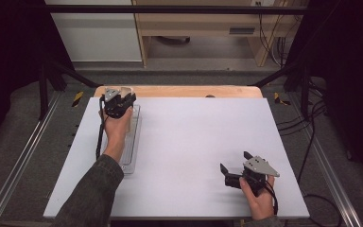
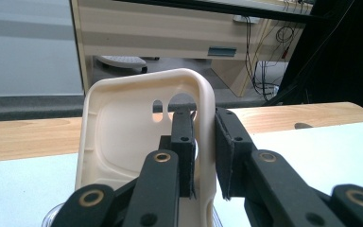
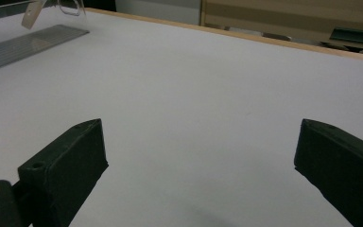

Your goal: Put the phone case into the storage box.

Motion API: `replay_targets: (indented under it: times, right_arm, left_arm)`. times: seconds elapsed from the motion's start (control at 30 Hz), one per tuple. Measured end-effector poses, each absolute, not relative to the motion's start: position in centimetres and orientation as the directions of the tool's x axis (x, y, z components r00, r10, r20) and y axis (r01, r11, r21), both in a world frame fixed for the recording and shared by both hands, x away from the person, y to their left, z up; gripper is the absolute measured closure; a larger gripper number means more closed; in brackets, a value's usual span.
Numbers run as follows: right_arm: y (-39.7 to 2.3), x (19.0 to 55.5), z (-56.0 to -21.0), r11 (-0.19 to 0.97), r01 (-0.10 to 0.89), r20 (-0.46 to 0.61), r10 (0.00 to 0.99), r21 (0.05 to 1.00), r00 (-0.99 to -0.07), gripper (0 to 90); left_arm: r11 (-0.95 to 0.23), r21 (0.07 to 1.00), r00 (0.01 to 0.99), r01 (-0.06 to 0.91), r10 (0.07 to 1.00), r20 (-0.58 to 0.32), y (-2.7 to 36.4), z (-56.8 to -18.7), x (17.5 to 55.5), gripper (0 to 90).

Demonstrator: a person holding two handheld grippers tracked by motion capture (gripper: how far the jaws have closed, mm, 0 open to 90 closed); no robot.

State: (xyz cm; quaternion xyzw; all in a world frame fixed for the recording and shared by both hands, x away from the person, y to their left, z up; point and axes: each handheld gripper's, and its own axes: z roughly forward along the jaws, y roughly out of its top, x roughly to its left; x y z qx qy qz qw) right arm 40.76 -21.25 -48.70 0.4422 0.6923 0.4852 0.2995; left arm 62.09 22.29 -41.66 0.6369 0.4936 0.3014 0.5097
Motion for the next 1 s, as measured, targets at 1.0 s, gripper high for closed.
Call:
replay_targets:
  times: [1.0]
  right_arm:
    - [-21.1,40.79,-48.8,0.145,0.329,0.014,0.9,0.933,-0.436,3.0]
  left_arm:
    - [0.012,0.943,0.324,0.333,0.938,-0.126,22.79,-42.02,62.54,76.9]
